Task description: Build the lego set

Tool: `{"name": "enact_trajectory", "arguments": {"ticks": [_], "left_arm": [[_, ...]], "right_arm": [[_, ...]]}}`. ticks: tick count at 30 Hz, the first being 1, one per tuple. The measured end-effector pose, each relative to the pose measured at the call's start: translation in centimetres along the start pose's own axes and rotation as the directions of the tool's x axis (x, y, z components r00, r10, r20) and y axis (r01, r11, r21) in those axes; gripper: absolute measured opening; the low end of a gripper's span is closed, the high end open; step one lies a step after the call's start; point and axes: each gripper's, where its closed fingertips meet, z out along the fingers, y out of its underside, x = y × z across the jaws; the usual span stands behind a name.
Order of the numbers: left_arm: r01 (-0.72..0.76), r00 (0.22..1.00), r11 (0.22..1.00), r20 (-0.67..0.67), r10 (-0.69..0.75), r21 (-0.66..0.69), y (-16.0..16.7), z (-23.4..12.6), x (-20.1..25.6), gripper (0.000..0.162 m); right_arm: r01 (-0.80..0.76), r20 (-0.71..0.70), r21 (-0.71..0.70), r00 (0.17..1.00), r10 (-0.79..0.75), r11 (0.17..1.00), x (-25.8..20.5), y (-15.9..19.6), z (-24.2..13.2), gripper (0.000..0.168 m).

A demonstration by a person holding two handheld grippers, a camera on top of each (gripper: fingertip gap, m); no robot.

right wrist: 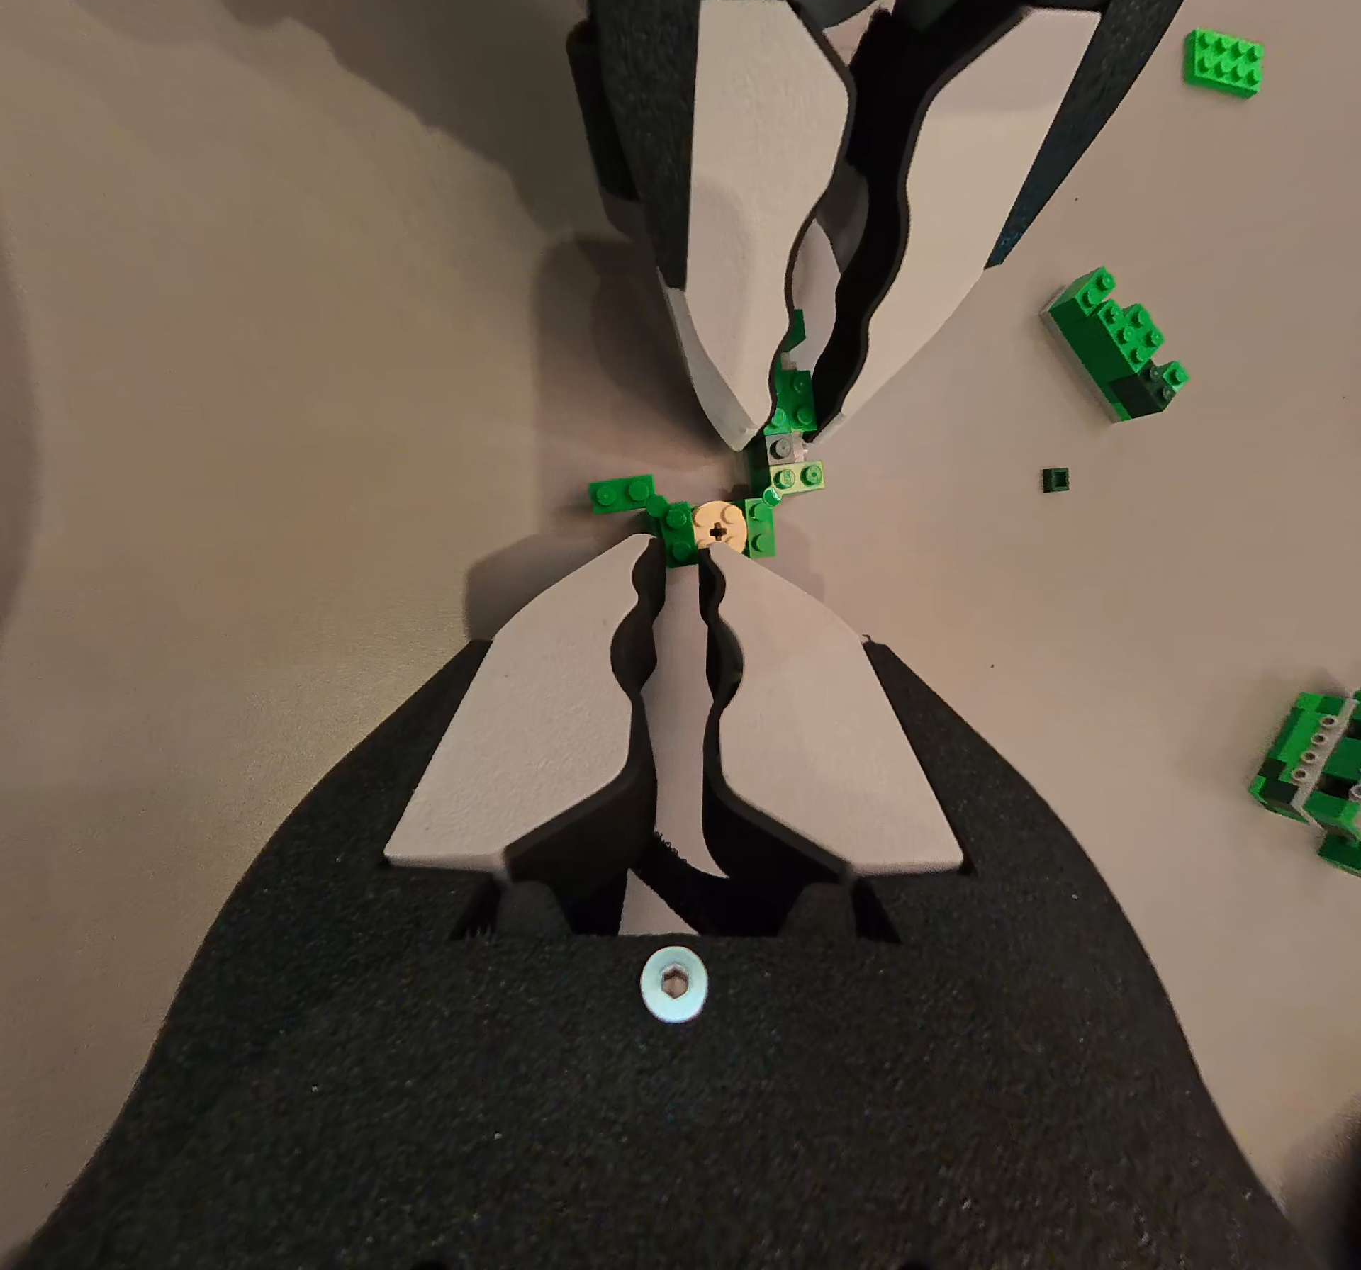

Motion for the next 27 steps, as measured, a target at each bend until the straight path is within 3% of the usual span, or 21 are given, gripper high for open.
{"name": "enact_trajectory", "arguments": {"ticks": [1,23,27], "left_arm": [[0.004,1.000,1.000,-0.001,-0.004,0.002,0.0,0.0,0.0,0.017],[0.063,0.997,0.998,-0.034,-0.062,0.021,-0.1,0.0,0.2,0.018],[0.026,0.998,0.999,0.062,-0.025,-0.020,0.7,-0.6,-1.1,0.035]], "right_arm": [[-0.005,0.001,-0.002,1.000,0.005,1.000,0.0,0.0,0.0,0.008],[-0.034,-0.012,-0.003,0.999,0.034,0.999,0.0,0.1,0.0,0.008],[-0.042,-0.008,0.002,0.999,0.042,0.999,0.0,0.1,0.1,0.008]]}}
